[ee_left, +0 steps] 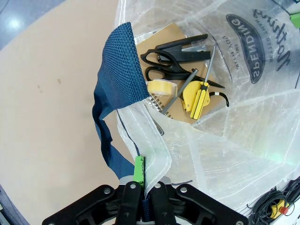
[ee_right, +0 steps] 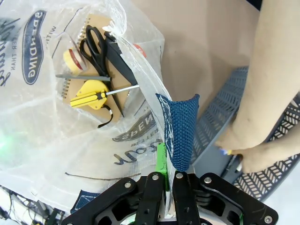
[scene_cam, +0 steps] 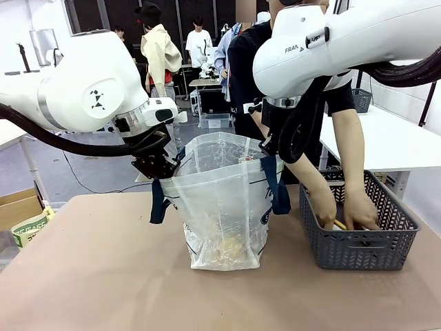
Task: Transfer purchased items from the store into the shopping bag.
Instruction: Move the Reusable shopping bag to the right side of the table.
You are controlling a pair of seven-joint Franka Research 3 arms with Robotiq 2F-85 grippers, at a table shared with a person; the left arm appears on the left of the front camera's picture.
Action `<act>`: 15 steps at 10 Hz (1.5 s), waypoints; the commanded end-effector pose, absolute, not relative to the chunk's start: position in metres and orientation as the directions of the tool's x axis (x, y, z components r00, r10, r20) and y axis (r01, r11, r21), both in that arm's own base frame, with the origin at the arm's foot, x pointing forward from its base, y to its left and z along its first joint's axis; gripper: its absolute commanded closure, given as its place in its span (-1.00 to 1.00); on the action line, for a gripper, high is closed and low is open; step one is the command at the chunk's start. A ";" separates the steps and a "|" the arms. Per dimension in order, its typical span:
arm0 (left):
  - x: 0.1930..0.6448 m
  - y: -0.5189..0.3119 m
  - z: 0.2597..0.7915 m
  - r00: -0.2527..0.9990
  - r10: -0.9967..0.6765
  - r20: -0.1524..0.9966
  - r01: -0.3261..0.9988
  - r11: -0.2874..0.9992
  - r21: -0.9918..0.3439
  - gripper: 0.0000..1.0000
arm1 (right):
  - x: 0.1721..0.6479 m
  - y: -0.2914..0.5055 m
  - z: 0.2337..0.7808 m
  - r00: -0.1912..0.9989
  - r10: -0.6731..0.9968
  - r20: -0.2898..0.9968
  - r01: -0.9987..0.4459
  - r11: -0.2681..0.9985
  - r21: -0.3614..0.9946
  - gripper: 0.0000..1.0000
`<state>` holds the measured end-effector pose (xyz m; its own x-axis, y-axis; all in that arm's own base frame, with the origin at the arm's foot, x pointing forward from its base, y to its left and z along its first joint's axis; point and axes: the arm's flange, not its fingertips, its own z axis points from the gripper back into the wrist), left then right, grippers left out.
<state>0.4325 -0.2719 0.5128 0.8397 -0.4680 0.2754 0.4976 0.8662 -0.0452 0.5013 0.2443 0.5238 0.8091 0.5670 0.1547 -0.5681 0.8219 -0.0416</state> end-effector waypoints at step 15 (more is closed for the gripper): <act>0.432 -0.272 0.512 0.842 -0.465 0.275 0.493 0.869 -0.040 1.00 | 0.501 0.244 0.523 0.809 0.567 0.154 -0.568 0.822 -0.042 1.00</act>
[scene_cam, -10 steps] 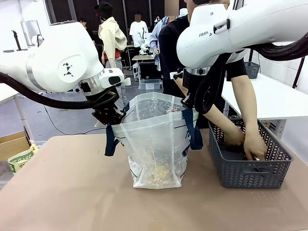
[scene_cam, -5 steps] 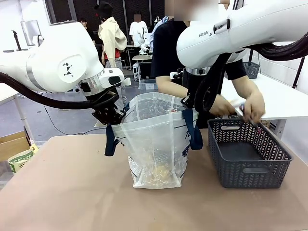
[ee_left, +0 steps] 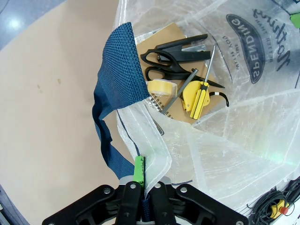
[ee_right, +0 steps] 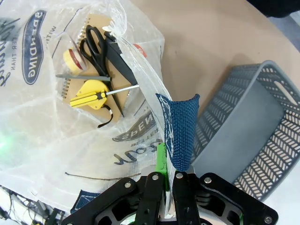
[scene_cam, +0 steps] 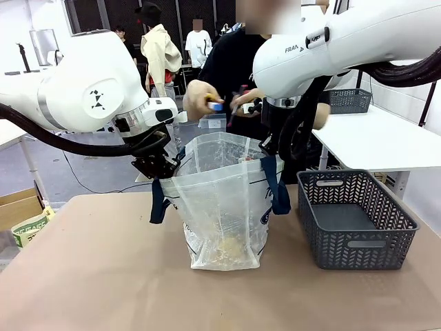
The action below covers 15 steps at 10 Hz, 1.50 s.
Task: Transfer purchased items from the store into the shopping bag.
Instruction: Move the Reusable shopping bag to the right side of the table.
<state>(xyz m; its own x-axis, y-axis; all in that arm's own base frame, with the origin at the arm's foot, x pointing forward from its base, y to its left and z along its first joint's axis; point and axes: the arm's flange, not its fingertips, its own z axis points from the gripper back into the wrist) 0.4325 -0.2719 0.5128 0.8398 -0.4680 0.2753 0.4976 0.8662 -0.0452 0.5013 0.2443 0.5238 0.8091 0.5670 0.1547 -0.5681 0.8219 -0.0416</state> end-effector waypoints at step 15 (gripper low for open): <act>0.432 -0.272 0.512 0.842 -0.465 0.275 0.493 0.869 -0.040 1.00 | 0.501 0.244 0.523 0.809 0.567 0.154 -0.568 0.822 -0.042 1.00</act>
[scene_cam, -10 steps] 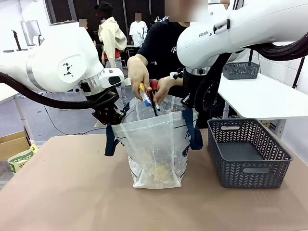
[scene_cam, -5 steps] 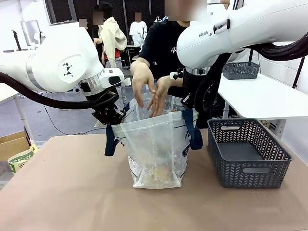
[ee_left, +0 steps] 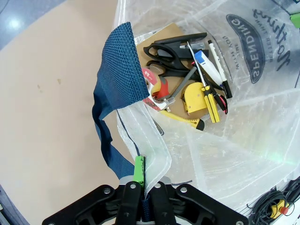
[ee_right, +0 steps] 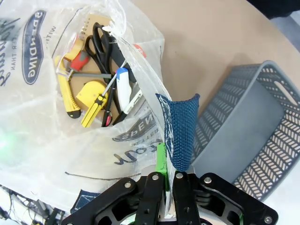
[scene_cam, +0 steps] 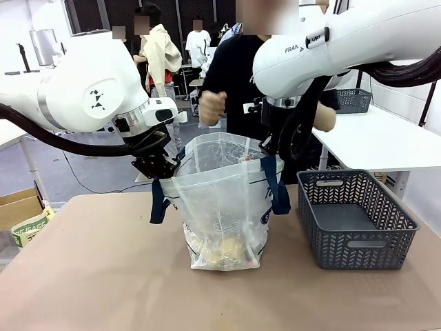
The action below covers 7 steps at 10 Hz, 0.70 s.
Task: Transfer purchased items from the store into the shopping bag.
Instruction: Move the Reusable shopping bag to the right side of the table.
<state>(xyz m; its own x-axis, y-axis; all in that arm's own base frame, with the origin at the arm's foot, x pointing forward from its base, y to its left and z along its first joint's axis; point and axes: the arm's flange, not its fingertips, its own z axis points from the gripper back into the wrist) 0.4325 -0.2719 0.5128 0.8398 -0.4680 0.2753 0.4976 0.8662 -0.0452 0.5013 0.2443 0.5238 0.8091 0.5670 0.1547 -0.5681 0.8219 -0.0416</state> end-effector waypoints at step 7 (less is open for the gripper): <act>0.432 -0.272 0.512 0.842 -0.465 0.275 0.493 0.869 -0.040 1.00 | 0.501 0.244 0.523 0.809 0.567 0.154 -0.568 0.822 -0.042 1.00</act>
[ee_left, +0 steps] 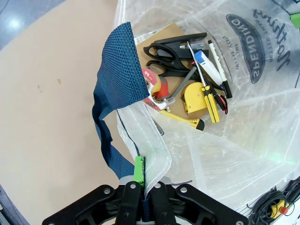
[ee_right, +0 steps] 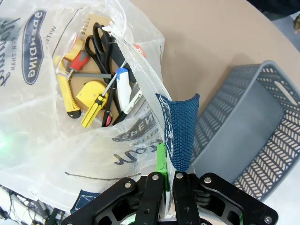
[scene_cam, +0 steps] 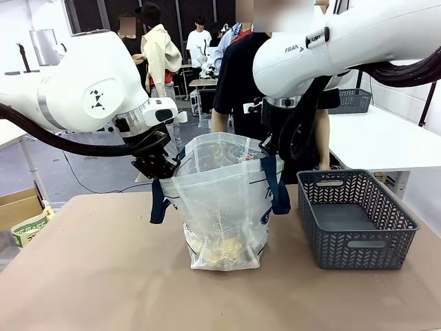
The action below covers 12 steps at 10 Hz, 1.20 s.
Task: Transfer purchased items from the store into the shopping bag.
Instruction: Move the Reusable shopping bag to the right side of the table.
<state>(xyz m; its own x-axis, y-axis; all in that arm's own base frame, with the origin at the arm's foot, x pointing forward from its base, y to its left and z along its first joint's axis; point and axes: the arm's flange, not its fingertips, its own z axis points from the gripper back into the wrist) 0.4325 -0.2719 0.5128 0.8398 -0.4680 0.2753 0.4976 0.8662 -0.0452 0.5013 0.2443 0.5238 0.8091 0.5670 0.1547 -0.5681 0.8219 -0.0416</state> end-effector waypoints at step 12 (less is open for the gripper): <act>0.432 -0.273 0.515 0.833 -0.470 0.292 0.502 0.864 -0.040 1.00 | 0.501 0.244 0.524 0.809 0.567 0.155 -0.568 0.822 -0.042 1.00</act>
<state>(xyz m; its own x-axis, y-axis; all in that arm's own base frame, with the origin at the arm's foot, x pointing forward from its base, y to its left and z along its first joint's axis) 0.4327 -0.2720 0.5134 0.8391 -0.4678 0.2777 0.4978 0.8661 -0.0451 0.5013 0.2443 0.5238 0.8090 0.5670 0.1548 -0.5681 0.8219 -0.0416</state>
